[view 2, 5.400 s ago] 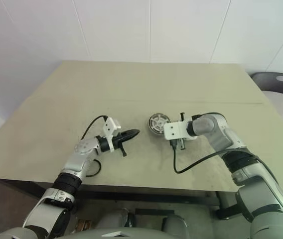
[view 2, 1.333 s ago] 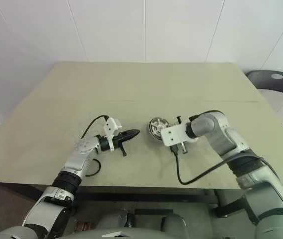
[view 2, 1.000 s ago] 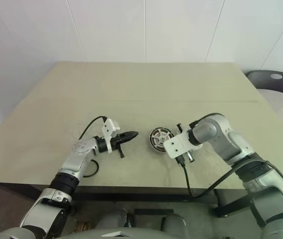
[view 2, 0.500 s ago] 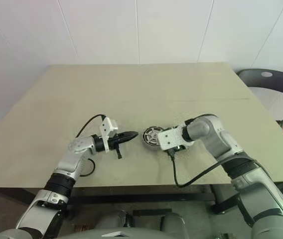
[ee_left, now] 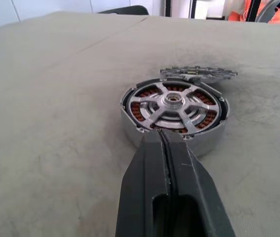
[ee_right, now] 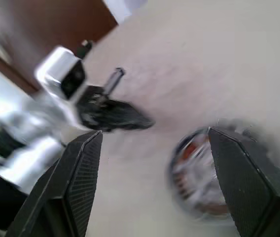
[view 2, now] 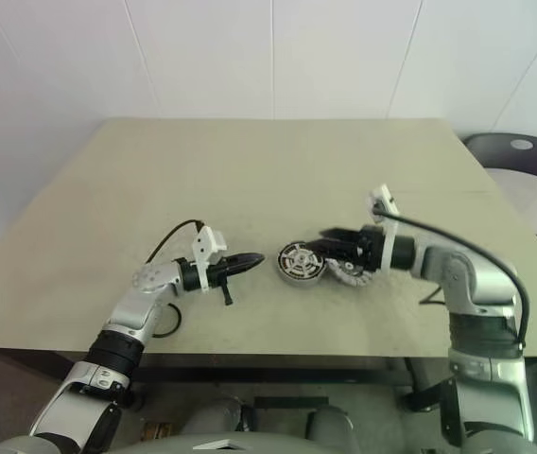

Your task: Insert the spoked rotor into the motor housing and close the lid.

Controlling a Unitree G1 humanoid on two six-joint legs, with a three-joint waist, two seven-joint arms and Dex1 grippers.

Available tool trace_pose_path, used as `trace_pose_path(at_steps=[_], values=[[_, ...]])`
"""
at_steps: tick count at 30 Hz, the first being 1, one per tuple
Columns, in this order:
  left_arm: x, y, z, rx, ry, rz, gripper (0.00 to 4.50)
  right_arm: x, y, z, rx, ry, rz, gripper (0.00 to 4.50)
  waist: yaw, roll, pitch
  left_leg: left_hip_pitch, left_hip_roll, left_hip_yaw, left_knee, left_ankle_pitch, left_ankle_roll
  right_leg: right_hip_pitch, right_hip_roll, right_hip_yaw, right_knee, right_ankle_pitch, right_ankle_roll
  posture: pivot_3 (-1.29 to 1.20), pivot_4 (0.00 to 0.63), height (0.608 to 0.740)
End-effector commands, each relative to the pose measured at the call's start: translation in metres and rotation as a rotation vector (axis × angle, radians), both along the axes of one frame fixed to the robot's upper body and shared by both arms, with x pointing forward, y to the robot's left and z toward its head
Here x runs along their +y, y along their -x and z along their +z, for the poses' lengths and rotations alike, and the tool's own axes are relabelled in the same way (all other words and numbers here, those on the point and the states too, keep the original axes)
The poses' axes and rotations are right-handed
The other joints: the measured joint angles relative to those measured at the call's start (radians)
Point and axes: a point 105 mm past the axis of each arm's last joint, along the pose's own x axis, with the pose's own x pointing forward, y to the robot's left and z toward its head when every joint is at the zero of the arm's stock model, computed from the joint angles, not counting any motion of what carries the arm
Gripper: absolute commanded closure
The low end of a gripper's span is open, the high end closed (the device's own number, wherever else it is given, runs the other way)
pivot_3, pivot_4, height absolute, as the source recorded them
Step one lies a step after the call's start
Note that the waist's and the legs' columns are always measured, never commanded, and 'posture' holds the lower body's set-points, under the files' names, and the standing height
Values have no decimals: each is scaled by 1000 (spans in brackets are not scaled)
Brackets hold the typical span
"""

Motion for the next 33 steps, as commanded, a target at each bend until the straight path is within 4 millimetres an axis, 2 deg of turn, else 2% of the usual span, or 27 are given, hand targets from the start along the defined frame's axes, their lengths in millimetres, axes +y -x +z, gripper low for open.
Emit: trace_pose_path(at_steps=[1, 4, 7, 12, 14, 16, 18, 22, 26, 33], values=[[-5, -3, 5, -46, -8, -8, 4500, -9, 12, 9, 180, -240, -51, 933, -1, 1, 0, 0, 0, 0, 0, 0, 0, 0, 0, 0, 0, 1, 1, 0, 0, 740], [-6, -2, 4, -45, -11, -8, 4500, -16, 20, 0, 266, -352, -79, 933, -2, 1, 0, 0, 0, 0, 0, 0, 0, 0, 0, 0, 0, 1, 2, 0, 0, 740], [-5, -2, 1, -42, -13, -4, 4500, -16, 35, -11, 334, -365, -59, 933, -1, 2, -1, 0, 0, 0, -1, 0, 0, 0, 0, 0, 0, 1, 2, 0, 0, 740], [-5, -2, -1, -40, -12, 5, 4500, -19, 58, -56, 538, -286, -138, 933, -3, 2, -1, 0, 0, 0, -1, 0, 1, 1, 0, 0, -2, 0, -1, 0, 0, 740], [-4, -1, -2, -39, -10, 11, 4500, -22, 64, -63, 576, -291, -165, 933, -3, 2, -1, 0, 0, 0, 0, 0, 1, 2, 0, 0, -2, 0, -1, 0, 0, 740], [-3, -1, -3, -36, -12, 15, 4500, -27, 60, -69, 584, -258, -226, 933, -5, 3, -1, 0, 0, 0, 0, 0, 2, 2, 1, 0, -2, 0, 0, 0, 0, 740], [-4, 0, -4, -35, -12, 15, 4500, -38, 47, -74, 576, -235, -338, 933, -4, 3, -1, 0, 0, 1, 1, 0, 2, 2, 1, 0, -2, 0, 0, 0, 0, 740], [-5, 0, -4, -35, -13, 11, 4500, -54, 29, -73, 560, -252, -453, 933, -3, 3, -1, 1, 1, 1, 2, 0, 2, 1, 1, 0, -2, 1, 2, 0, 0, 740], [-6, 1, -6, -29, -18, 9, 4500, -59, 18, -64, 514, -287, -506, 933, -1, 3, -1, 1, 1, 1, 3, 0, 2, 2, 1, -1, -4, 2, 3, 0, 0, 740], [-7, 2, -9, -22, -26, 5, 4500, -64, -5, -62, 458, -302, -641, 933, -3, 4, -1, -1, 1, 1, 0, 2, 5, 2, 2, 0, -3, 4, 6, 0, 0, 740]])
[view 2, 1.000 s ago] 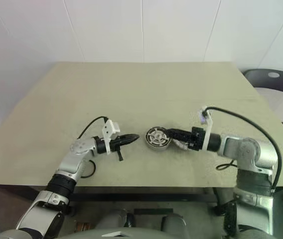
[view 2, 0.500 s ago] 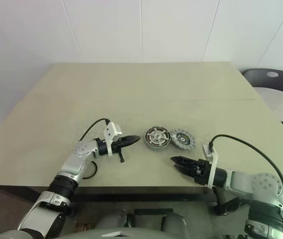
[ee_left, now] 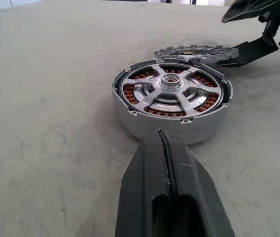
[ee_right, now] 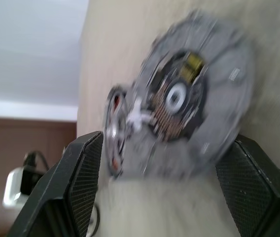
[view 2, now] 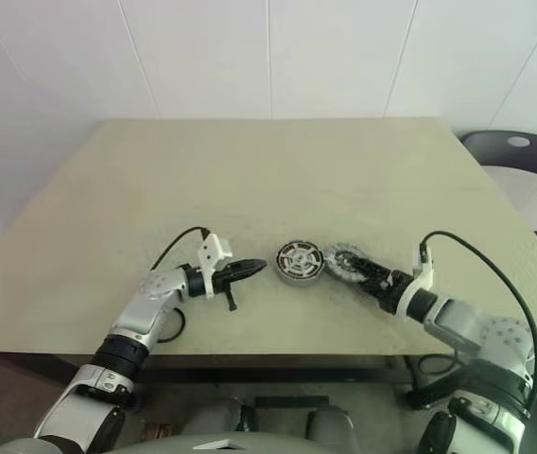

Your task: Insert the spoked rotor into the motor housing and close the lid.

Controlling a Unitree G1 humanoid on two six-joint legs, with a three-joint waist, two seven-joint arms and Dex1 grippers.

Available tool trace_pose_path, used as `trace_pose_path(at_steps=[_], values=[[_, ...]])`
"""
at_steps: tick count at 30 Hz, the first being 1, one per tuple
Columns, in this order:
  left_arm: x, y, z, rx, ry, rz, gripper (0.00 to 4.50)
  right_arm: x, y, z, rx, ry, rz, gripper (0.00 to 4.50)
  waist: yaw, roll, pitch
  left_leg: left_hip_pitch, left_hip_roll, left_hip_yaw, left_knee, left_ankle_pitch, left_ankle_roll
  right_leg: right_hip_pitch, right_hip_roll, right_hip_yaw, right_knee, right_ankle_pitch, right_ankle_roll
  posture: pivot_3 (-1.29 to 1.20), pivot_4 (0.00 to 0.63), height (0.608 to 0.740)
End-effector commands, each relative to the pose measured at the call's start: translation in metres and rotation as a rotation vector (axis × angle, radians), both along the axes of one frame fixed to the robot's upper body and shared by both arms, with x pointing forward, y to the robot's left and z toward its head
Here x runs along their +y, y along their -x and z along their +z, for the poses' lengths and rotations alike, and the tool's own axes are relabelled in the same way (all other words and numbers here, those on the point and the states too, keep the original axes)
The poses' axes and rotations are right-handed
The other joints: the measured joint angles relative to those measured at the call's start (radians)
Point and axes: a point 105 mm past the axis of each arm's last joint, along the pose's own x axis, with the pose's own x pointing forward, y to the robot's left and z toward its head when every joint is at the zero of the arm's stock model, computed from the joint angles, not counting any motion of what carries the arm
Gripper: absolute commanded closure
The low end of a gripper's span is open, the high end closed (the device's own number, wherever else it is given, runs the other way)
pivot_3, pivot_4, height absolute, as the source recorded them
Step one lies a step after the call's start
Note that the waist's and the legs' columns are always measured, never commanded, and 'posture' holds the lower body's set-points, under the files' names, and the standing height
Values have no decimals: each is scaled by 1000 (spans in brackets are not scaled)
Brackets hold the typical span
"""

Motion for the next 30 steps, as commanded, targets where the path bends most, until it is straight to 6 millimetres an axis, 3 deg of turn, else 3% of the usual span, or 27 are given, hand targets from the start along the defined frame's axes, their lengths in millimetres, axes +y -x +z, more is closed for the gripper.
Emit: trace_pose_path(at_steps=[1, 4, 12, 20, 26, 30], values=[[-2, -1, 5, -29, -4, -7, 4500, 2, -11, 11, -54, 17, -32, 1114, 0, 0, 0, 0, 0, 0, 0, 0, 0, 0, 0, 0, 0, 0, 0, 0, 0, 740], [-2, -1, 3, -27, -10, -5, 4500, 10, -13, 15, -85, 64, -1, 1769, 0, 0, 0, 0, 0, 0, 0, 0, 0, 0, 0, 0, 0, -1, -1, 0, 0, 740], [-3, -1, 2, -25, -15, -5, 4500, 2, -34, 32, -179, 177, -59, 4364, 0, 1, 0, 0, 0, 0, 0, 0, 0, 0, 0, 0, 0, -2, -3, 0, 0, 740], [-4, -2, 0, -23, -22, -8, 4500, 15, -47, 62, -367, 340, -7, 4381, 0, 2, 1, -2, 0, 0, 0, 0, 0, -2, -1, 0, -1, -1, -2, 0, 0, 740], [-4, -3, -1, -21, -36, -6, 4500, 40, -42, 89, -615, 620, 176, 4381, 2, 4, 2, -2, 0, 0, 0, 0, 0, -2, -1, 0, -1, -2, -3, 0, 0, 740], [-4, -3, -1, -22, -36, -8, 4500, 53, -35, 91, -737, 831, 314, 4381, 2, 4, 2, -2, 0, 0, 0, 0, 1, -5, -1, 0, -1, -2, -3, 0, 0, 740]])
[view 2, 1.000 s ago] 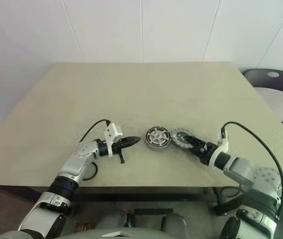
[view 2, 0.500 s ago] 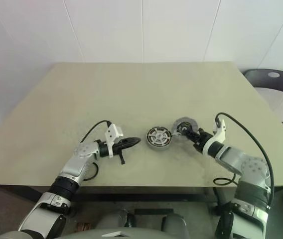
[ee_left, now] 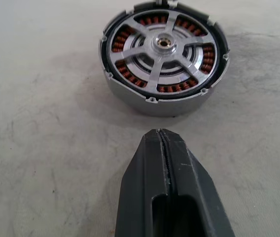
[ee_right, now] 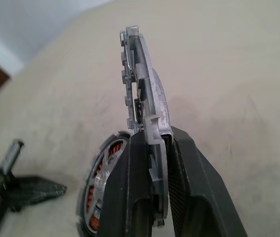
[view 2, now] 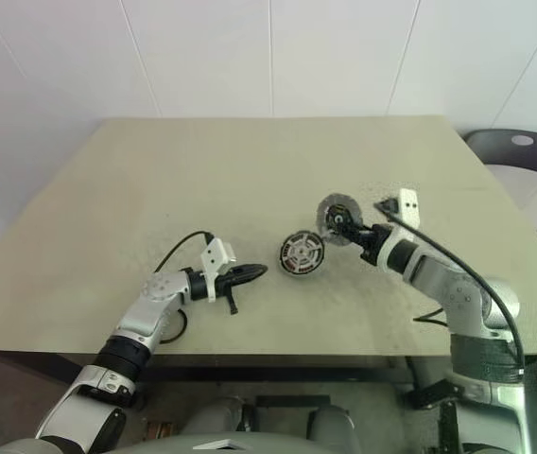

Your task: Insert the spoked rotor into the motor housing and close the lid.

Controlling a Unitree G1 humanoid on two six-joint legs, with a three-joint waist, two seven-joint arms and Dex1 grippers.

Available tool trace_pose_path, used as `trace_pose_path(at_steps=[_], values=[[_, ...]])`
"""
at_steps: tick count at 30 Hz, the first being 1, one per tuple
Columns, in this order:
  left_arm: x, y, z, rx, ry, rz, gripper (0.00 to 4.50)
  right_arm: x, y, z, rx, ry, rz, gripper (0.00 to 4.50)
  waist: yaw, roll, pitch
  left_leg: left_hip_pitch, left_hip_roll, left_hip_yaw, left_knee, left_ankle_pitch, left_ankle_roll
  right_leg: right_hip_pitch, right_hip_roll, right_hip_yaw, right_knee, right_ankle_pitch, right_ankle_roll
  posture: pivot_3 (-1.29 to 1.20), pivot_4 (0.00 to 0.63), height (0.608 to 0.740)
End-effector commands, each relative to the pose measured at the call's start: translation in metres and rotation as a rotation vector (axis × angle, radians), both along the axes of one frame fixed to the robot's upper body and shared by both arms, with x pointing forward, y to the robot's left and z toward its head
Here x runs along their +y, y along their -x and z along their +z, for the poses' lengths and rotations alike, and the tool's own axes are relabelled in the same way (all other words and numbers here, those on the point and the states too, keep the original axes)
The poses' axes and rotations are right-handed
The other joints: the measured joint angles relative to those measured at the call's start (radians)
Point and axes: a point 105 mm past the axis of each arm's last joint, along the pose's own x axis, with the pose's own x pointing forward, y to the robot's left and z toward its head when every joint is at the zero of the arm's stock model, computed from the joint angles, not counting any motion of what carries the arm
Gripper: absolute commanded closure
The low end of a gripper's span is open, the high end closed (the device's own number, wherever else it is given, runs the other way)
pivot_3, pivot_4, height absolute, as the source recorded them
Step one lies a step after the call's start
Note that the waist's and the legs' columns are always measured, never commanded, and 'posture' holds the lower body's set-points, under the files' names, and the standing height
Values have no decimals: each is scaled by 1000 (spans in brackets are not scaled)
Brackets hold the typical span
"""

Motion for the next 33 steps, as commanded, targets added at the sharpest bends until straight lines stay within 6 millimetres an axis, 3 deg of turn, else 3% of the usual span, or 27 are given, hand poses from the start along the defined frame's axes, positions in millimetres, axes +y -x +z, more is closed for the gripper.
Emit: trace_pose_path(at_steps=[1, 15, 24, 33], values=[[-4, -4, 11, -49, 2, -15, 4500, 15, 5, 19, -166, 163, 114, 4381, 0, 0, 0, 0, 0, 0, 0, 0, 0, 0, 0, 0, 0, 0, 0, 0, 0, 740], [-6, -5, 10, -49, -2, -13, 4500, 8, -4, -7, -340, 655, 153, 4381, 0, -1, 0, 1, 0, 0, 0, 0, 0, 0, 0, 0, 0, 0, 0, 0, 0, 740], [-5, -5, 8, -45, -13, -12, 4500, 18, -3, -4, -362, 600, 177, 4381, -1, -1, 1, 1, 0, 0, 1, 0, 0, 0, 0, 0, 0, 0, 0, 0, 0, 740], [-6, -5, 5, -41, -23, -13, 4500, 34, 22, -5, -335, 477, 366, 1588, 1, -2, 0, 1, 0, 0, 1, 0, 0, 1, 0, 0, 0, 0, 0, 0, 0, 740]])
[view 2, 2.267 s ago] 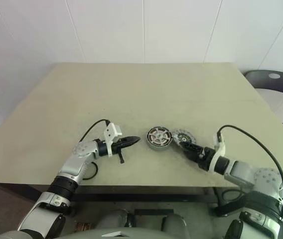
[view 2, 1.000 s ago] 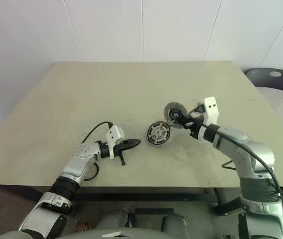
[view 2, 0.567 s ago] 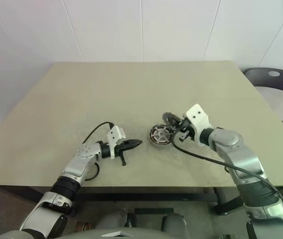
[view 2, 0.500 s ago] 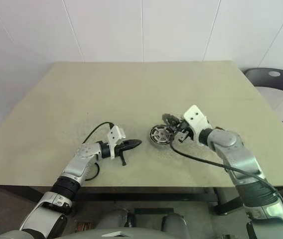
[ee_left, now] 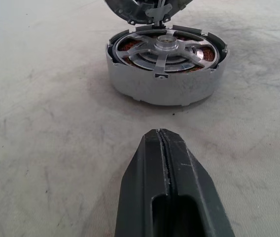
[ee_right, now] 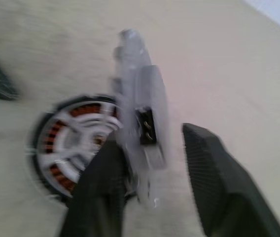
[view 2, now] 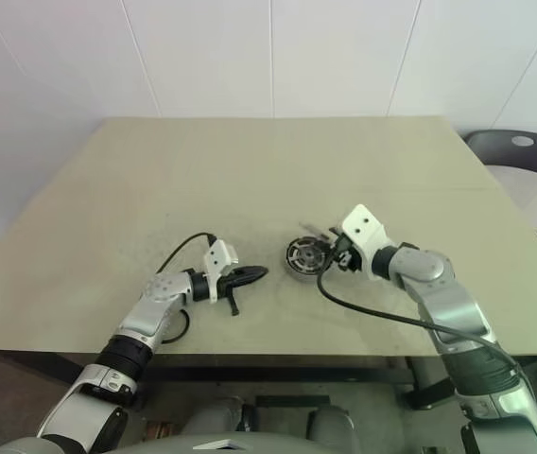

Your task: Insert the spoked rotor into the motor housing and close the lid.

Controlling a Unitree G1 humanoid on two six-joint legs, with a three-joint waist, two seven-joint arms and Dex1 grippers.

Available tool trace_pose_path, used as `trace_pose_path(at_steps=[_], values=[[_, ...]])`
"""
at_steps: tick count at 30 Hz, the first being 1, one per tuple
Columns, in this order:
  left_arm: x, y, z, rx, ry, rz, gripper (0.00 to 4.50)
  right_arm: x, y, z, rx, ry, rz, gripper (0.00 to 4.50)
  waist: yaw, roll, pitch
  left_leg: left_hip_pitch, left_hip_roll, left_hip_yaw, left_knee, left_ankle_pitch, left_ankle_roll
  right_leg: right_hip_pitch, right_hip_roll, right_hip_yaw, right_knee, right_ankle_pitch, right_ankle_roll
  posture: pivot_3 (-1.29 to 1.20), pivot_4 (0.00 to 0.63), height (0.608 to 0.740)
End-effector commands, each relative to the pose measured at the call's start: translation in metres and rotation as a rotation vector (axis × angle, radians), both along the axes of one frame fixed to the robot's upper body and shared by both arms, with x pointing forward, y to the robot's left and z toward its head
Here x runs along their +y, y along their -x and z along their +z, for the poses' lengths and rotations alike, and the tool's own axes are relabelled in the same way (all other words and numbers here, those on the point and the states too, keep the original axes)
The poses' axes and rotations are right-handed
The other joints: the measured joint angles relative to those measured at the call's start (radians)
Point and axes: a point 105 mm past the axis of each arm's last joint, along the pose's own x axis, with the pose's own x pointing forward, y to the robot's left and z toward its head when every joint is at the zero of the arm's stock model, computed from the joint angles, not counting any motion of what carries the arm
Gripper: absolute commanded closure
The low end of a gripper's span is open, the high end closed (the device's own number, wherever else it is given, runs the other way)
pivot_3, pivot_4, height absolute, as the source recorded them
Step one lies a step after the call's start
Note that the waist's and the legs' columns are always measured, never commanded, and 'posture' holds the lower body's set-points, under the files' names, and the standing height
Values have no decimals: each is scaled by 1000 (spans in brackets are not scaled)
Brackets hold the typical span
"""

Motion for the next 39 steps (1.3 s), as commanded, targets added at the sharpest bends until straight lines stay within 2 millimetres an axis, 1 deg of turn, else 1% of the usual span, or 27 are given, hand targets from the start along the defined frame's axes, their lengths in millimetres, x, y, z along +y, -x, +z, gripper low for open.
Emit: trace_pose_path(at_steps=[1, 5, 9, 11, 13, 15, 17, 18, 20, 21, 24, 26, 30, 32, 39], values=[[-4, -5, 10, -52, -3, -16, 4500, 9, 9, 18, -30, -43, 91, 1275, -1, 0, 0, 0, 0, 0, 0, 0, 0, 0, 0, 0, 0, 0, 0, 0, 0, 740], [-4, -5, 10, -50, -10, -16, 4500, 3, 4, 23, -38, -68, 72, 1275, -1, 0, 0, 1, 0, 0, 1, -1, -2, 1, 0, 0, 0, 0, 0, 0, 0, 740], [-2, -5, 9, -50, -16, -15, 4500, 9, 9, 33, 8, -184, 117, 1275, -1, 0, 0, 1, 0, 0, 1, -1, -2, 1, 0, 0, 0, 0, 0, 0, 0, 740], [-2, -5, 9, -50, -17, -15, 4500, 9, 6, 40, 17, -269, 98, 1275, -1, 0, 0, 1, 0, 0, 0, -1, -2, 1, 0, 0, 0, 0, 0, 0, 0, 740], [-2, -5, 10, -55, -9, -14, 4500, 4, -5, 37, 12, -286, 21, 1275, -2, 0, 0, 1, 0, 0, 0, -1, -3, 1, 0, 0, 1, 0, 0, 0, 0, 740], [-2, -5, 17, -62, 28, -12, 4500, 4, -9, 27, 25, -260, -16, 1275, -2, 0, 0, 1, 0, 0, 1, -1, -3, 1, 0, 0, 1, 0, 0, 0, 0, 740], [0, -7, 26, -72, 63, -4, 4500, 4, -12, 12, 37, -217, -42, 913, 0, 0, 0, 1, 0, 0, 0, -2, -3, 1, 0, 0, 0, 0, 0, 0, 0, 740], [2, -8, 28, -75, 68, -1, 4500, 5, -13, 7, 39, -205, -49, 720, -1, 0, 0, 1, 0, 0, 0, -2, -3, 1, 0, 0, 0, 0, 0, 0, 0, 740], [4, -8, 30, -78, 73, 1, 4500, 5, -17, -2, 24, -149, -65, 110, -2, 0, 0, 1, 0, 0, 0, -2, -3, 0, 0, 0, 0, 0, 0, 0, 0, 740], [5, -8, 31, -77, 79, -1, 4500, 5, -19, -8, 16, -115, -67, 48, -3, 0, 0, 1, 0, 0, 0, -2, -3, 0, 0, 0, 0, 0, 0, 0, 0, 740], [7, -5, 39, -75, 118, -9, 4500, 9, -22, -19, 18, -75, -68, 48, -5, 0, 0, 1, 0, 0, 0, -1, -3, 0, 0, 0, 0, 0, 0, 0, 0, 740], [8, -4, 46, -74, 149, -11, 4500, 16, -19, -27, 42, -64, -30, 48, -5, 0, 0, 1, 0, 0, 0, -1, -3, 1, 0, 0, 1, 0, 0, 0, 0, 740], [8, -3, 56, -63, 202, -9, 4500, 28, -13, -35, 99, -110, -3, 48, -4, 0, -1, 3, 0, 0, 0, -1, -3, 2, 0, 0, 1, 0, 0, 0, 0, 740], [8, -4, 59, -62, 213, -7, 4500, 35, -9, -35, 156, -185, 17, 48, -4, 0, -1, 2, 0, 0, 0, -1, -3, 2, 0, 0, 1, 0, 0, 0, 0, 740], [5, -3, 57, -58, 206, -12, 4500, 33, -17, -38, 178, -189, -61, 48, -4, 0, -1, 2, 0, 0, 0, -1, -3, 2, 0, 0, 1, 0, 0, 0, 0, 740]])
